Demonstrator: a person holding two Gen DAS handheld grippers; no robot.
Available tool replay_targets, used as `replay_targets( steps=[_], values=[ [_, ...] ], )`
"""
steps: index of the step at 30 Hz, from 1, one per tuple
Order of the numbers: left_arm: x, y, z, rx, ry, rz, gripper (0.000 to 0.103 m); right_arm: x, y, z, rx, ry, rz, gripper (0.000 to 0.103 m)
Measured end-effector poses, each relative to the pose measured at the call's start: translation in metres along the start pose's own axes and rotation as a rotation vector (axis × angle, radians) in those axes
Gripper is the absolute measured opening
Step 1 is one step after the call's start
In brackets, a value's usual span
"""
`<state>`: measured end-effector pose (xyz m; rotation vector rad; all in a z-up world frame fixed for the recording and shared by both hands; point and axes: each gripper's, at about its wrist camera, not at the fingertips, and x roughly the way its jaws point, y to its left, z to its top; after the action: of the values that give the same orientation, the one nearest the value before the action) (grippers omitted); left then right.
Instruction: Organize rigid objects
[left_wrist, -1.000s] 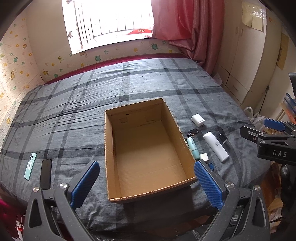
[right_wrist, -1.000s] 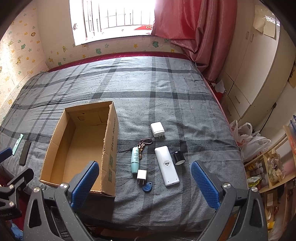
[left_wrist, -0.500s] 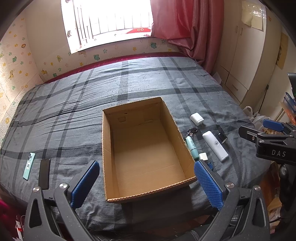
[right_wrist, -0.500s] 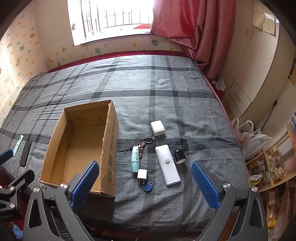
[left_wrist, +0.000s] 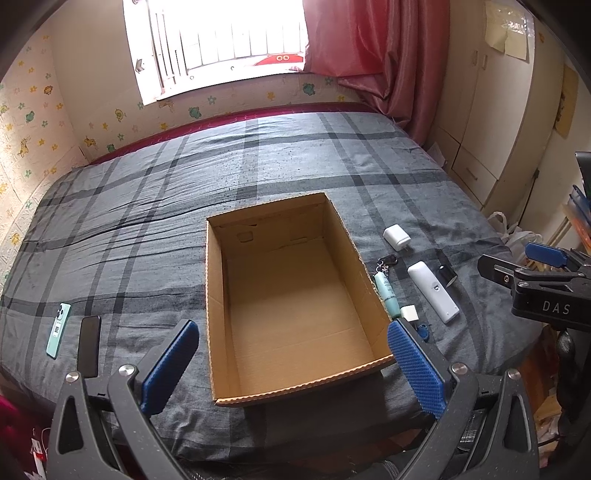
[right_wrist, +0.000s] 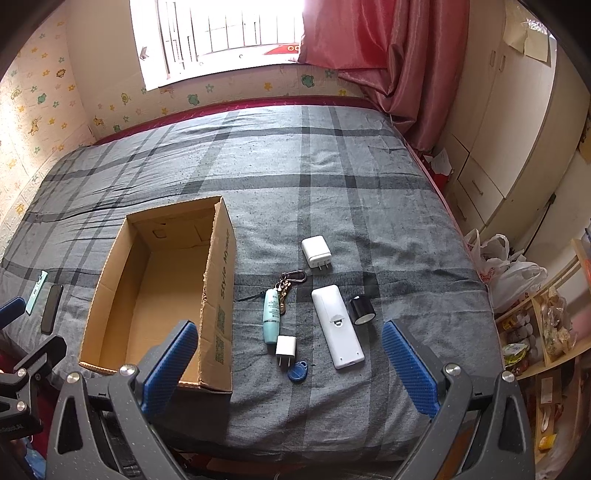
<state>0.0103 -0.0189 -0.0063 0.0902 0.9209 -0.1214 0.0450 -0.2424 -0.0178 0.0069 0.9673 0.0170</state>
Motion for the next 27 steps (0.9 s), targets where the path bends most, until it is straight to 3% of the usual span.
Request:
replay_targets(
  steps=[11, 20, 27],
  values=[
    [0.021, 0.028, 0.004, -0.045, -0.016, 0.043, 0.103, 0.012, -0.008, 0.003, 0.024, 0.017, -0.01, 0.102],
    [0.078, 0.061, 0.001, -0.027, 0.018, 0.152, 0.103, 0.035, -0.02, 0.002, 0.056, 0.055, -0.026, 0.102],
    [0.123, 0.086, -0.006, -0.075, 0.071, 0.146, 0.103, 0.057, -0.027, -0.003, 0.069, 0.099, -0.036, 0.102]
  ],
)
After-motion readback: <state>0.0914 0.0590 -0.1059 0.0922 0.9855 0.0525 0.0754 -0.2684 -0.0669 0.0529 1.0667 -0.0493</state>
